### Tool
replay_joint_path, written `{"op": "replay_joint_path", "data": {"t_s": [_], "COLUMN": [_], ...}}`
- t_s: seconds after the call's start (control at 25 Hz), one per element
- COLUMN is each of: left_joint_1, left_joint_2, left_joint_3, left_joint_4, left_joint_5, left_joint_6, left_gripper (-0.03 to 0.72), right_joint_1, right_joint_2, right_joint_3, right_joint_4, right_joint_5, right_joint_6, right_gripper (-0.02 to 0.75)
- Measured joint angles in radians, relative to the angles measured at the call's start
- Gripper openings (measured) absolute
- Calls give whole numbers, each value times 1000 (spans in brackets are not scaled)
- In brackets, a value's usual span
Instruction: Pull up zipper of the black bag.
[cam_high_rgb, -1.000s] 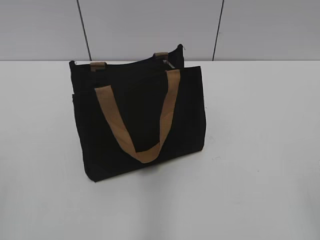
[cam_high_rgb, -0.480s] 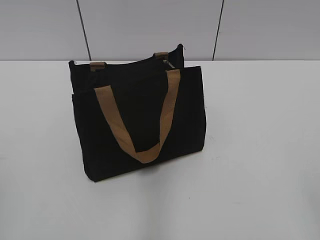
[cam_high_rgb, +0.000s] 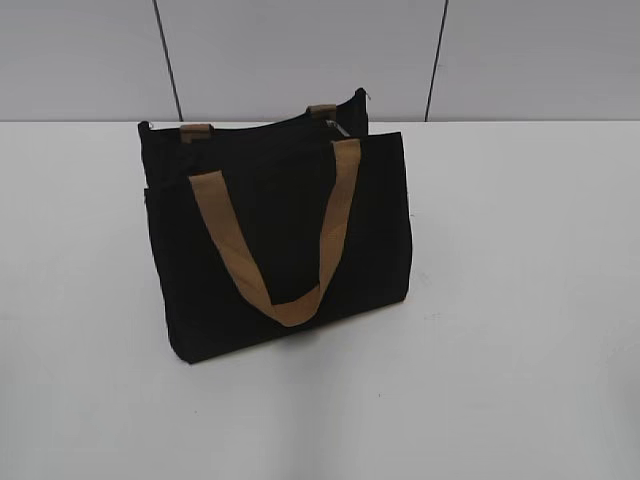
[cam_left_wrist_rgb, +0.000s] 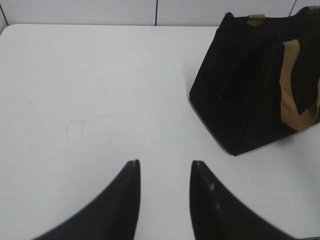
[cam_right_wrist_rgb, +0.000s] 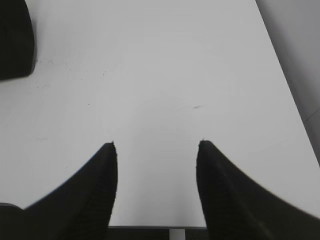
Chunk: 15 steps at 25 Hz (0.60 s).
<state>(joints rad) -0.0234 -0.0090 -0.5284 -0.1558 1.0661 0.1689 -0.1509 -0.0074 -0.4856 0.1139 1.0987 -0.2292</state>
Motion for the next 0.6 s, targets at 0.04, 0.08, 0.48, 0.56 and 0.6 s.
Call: {"op": "replay_joint_path", "data": {"t_s": [0.04,0.08,0.48,0.56,0.6], "left_joint_1": [0,0,0,0,0], "left_joint_2": [0,0,0,0,0], "left_joint_3": [0,0,0,0,0], "left_joint_4": [0,0,0,0,0], "left_joint_5": [0,0,0,0,0], "left_joint_6": [0,0,0,0,0], "left_gripper": [255,253,249,246,244], "right_joint_1": [0,0,0,0,0], "right_joint_2": [0,0,0,0,0], "right_joint_3": [0,0,0,0,0], "right_joint_4": [0,0,0,0,0], "right_joint_5": [0,0,0,0,0], "right_joint_6": [0,0,0,0,0], "right_gripper": [403,403,403,403,403]}}
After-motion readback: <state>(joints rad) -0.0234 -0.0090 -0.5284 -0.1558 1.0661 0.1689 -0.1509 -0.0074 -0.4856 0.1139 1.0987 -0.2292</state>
